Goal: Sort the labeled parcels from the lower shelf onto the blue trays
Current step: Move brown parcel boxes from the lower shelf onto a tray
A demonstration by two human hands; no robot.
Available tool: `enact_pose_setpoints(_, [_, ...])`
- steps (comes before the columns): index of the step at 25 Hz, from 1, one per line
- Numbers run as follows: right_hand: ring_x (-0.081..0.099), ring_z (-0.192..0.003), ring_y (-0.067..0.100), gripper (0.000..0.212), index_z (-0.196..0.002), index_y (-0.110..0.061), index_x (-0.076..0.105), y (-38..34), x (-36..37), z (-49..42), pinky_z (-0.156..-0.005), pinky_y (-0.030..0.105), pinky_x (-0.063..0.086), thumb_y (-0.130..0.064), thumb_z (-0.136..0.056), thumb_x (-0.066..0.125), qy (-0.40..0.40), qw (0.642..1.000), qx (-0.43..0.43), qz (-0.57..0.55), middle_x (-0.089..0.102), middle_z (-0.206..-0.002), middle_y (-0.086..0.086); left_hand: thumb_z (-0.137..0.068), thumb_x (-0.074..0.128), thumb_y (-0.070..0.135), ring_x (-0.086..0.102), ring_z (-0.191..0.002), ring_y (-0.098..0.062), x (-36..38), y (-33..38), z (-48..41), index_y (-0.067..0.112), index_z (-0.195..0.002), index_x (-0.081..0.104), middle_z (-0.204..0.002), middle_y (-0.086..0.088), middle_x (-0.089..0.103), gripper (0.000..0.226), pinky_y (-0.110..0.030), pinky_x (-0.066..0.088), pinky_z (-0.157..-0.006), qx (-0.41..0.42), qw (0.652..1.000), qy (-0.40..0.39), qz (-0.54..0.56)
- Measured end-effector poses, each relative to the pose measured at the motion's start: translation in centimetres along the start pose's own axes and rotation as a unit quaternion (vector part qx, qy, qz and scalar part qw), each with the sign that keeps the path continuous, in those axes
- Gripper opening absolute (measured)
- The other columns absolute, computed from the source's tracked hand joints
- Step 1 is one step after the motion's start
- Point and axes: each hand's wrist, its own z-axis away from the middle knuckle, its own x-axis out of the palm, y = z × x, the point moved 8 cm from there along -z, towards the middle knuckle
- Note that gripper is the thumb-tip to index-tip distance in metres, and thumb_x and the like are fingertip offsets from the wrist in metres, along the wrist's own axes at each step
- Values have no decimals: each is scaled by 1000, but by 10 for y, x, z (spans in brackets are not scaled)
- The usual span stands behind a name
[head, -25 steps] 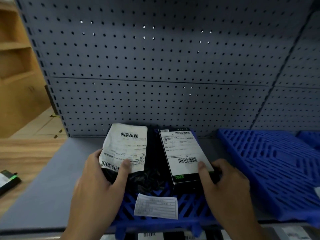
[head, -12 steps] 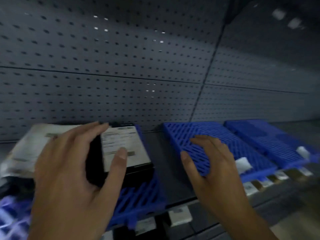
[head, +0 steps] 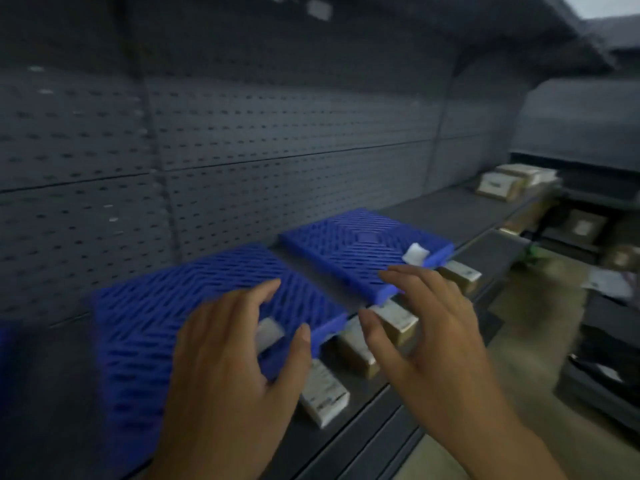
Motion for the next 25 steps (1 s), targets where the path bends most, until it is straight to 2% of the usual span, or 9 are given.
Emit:
enact_pose_setpoints(5, [51, -122, 6, 46, -130, -30, 59, 142, -77, -35, -103, 29, 38, -54, -90, 56, 22, 997, 34, 59, 56, -127, -17, -89, 50, 68, 43, -117, -1, 133, 126, -69, 40, -136, 52, -124, 25, 55, 55, -31, 34, -100, 57, 996, -11, 65])
enact_pose_setpoints(7, [49, -122, 4, 46, -130, -32, 57, 192, -104, -47, -104, 26, 36, -54, -90, 55, 33, 995, 52, 76, 55, -126, -20, -88, 49, 66, 40, -112, 4, 180, 171, -91, 40, -135, 51, -120, 27, 52, 53, -30, 32, -99, 81, 993, -22, 82])
enact_pose_setpoints(10, [47, -123, 0, 45, -131, -34, 57, 258, -130, -61, -106, 23, 32, -53, -89, 58, 38, 991, 79, 97, 54, -126, -23, -86, 42, 71, 31, -108, 12, 243, 219, -120, 46, -135, 46, -120, 31, 47, 55, -31, 32, -99, 104, 987, -46, 113])
enact_pose_setpoints(14, [47, -124, -2, 44, -128, -36, 59, 363, -147, -88, -104, 15, 25, -54, -87, 59, 42, 983, 130, 126, 55, -126, -24, -84, 39, 75, 32, -100, 15, 344, 270, -169, 51, -133, 45, -119, 33, 49, 56, -27, 32, -92, 123, 977, -73, 159])
enact_pose_setpoints(16, [47, -123, -2, 43, -126, -36, 62, 409, -150, -107, -103, 11, 23, -52, -86, 63, 46, 978, 147, 139, 56, -125, -24, -84, 39, 76, 30, -102, 15, 390, 287, -197, 51, -134, 45, -123, 32, 50, 56, -24, 30, -90, 123, 974, -74, 176])
enact_pose_setpoints(18, [47, -121, -3, 40, -125, -36, 62, 459, -152, -135, -104, 16, 27, -49, -88, 69, 44, 976, 156, 148, 55, -123, -25, -85, 41, 73, 30, -109, 12, 440, 302, -232, 49, -136, 45, -129, 27, 51, 57, -25, 31, -92, 119, 972, -77, 185])
enact_pose_setpoints(21, [48, -119, -3, 37, -123, -39, 61, 522, -159, -178, -102, 27, 35, -51, -88, 66, 46, 972, 159, 165, 55, -121, -26, -85, 45, 70, 37, -114, 5, 502, 330, -285, 45, -136, 48, -127, 24, 53, 57, -34, 41, -100, 111, 969, -92, 201])
enact_pose_setpoints(25, [50, -117, 0, 33, -119, -40, 61, 616, -168, -224, -100, 31, 38, -53, -89, 62, 56, 972, 164, 158, 56, -119, -25, -87, 47, 69, 42, -117, 1, 580, 369, -345, 45, -137, 48, -127, 24, 52, 56, -38, 44, -103, 109, 967, -107, 206])
